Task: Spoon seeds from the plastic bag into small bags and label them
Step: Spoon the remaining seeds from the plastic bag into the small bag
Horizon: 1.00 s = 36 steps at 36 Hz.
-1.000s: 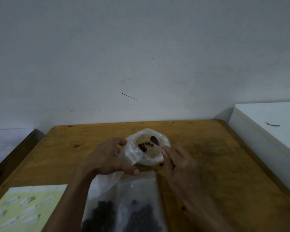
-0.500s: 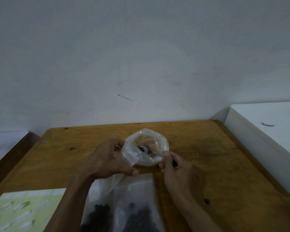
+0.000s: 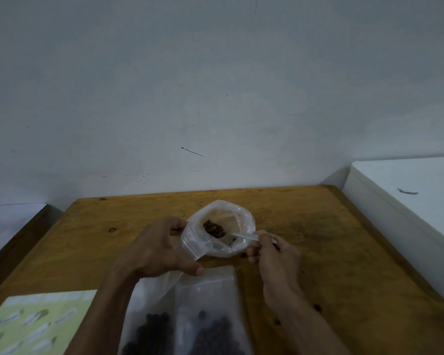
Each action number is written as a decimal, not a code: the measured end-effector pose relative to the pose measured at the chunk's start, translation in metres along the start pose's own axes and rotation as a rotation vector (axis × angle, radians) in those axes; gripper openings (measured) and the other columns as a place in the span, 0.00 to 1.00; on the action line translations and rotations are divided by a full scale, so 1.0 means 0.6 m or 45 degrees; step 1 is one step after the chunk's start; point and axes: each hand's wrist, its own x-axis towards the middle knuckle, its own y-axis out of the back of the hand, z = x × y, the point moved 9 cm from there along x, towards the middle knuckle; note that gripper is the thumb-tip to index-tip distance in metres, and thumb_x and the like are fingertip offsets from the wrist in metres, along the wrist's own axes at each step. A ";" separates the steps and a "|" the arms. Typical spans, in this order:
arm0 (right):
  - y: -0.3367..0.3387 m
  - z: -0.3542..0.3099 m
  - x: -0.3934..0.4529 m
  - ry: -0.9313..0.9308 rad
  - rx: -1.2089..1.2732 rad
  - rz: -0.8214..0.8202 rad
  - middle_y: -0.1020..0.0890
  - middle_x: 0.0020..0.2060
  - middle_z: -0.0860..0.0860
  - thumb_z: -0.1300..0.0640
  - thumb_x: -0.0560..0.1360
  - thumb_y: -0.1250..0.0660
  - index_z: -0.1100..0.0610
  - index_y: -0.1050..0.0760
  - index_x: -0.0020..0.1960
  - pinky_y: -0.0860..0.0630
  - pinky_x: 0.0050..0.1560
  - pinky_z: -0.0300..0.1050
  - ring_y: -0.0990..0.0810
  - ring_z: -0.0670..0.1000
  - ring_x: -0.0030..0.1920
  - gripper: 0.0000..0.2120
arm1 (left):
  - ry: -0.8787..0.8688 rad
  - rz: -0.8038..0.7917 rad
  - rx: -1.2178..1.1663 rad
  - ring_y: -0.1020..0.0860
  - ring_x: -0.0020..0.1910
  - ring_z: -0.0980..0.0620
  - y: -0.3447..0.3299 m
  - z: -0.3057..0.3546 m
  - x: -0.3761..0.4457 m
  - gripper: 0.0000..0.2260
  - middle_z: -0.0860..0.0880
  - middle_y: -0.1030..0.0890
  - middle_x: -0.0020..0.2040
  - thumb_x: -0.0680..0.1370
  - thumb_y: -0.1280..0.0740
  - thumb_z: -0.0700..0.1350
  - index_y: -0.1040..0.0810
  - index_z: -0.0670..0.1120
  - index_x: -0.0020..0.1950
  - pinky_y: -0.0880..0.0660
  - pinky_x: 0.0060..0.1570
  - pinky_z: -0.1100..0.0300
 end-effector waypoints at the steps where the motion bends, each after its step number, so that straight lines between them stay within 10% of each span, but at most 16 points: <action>1: 0.003 -0.005 0.002 0.014 -0.007 -0.002 0.18 0.34 0.55 0.59 0.80 0.35 0.58 0.18 0.47 0.24 0.34 0.40 0.21 0.49 0.34 0.08 | 0.005 -0.003 0.009 0.27 0.62 0.54 -0.001 -0.003 0.000 0.45 0.56 0.24 0.63 0.55 0.15 0.54 0.28 0.52 0.68 0.29 0.57 0.59; 16: 0.007 -0.108 -0.030 0.230 -0.061 -0.123 0.19 0.28 0.51 0.58 0.79 0.33 0.57 0.18 0.43 0.24 0.30 0.41 0.22 0.46 0.28 0.08 | -0.008 0.021 -0.086 0.25 0.54 0.61 -0.002 0.001 -0.001 0.36 0.59 0.22 0.57 0.57 0.15 0.54 0.24 0.54 0.61 0.30 0.43 0.68; 21: -0.039 -0.136 -0.069 0.651 -0.460 -0.294 0.17 0.29 0.48 0.55 0.80 0.34 0.46 0.19 0.42 0.19 0.32 0.48 0.18 0.45 0.30 0.10 | 0.007 0.034 -0.114 0.24 0.57 0.59 -0.002 -0.002 0.002 0.38 0.58 0.21 0.57 0.55 0.15 0.56 0.24 0.54 0.62 0.29 0.45 0.66; 27: -0.034 -0.171 -0.106 1.355 -0.829 -0.063 0.22 0.37 0.44 0.60 0.79 0.32 0.54 0.19 0.49 0.30 0.35 0.26 0.26 0.37 0.35 0.04 | 0.007 0.067 -0.104 0.26 0.56 0.58 -0.001 0.003 -0.001 0.40 0.58 0.23 0.58 0.57 0.15 0.53 0.27 0.52 0.65 0.33 0.43 0.70; 36: -0.039 -0.100 -0.082 1.339 -1.203 -0.051 0.25 0.40 0.44 0.58 0.79 0.35 0.56 0.19 0.51 0.37 0.28 0.25 0.32 0.39 0.30 0.06 | -0.013 0.079 -0.091 0.24 0.56 0.58 -0.004 0.002 -0.003 0.41 0.58 0.23 0.57 0.55 0.15 0.55 0.27 0.54 0.64 0.30 0.43 0.69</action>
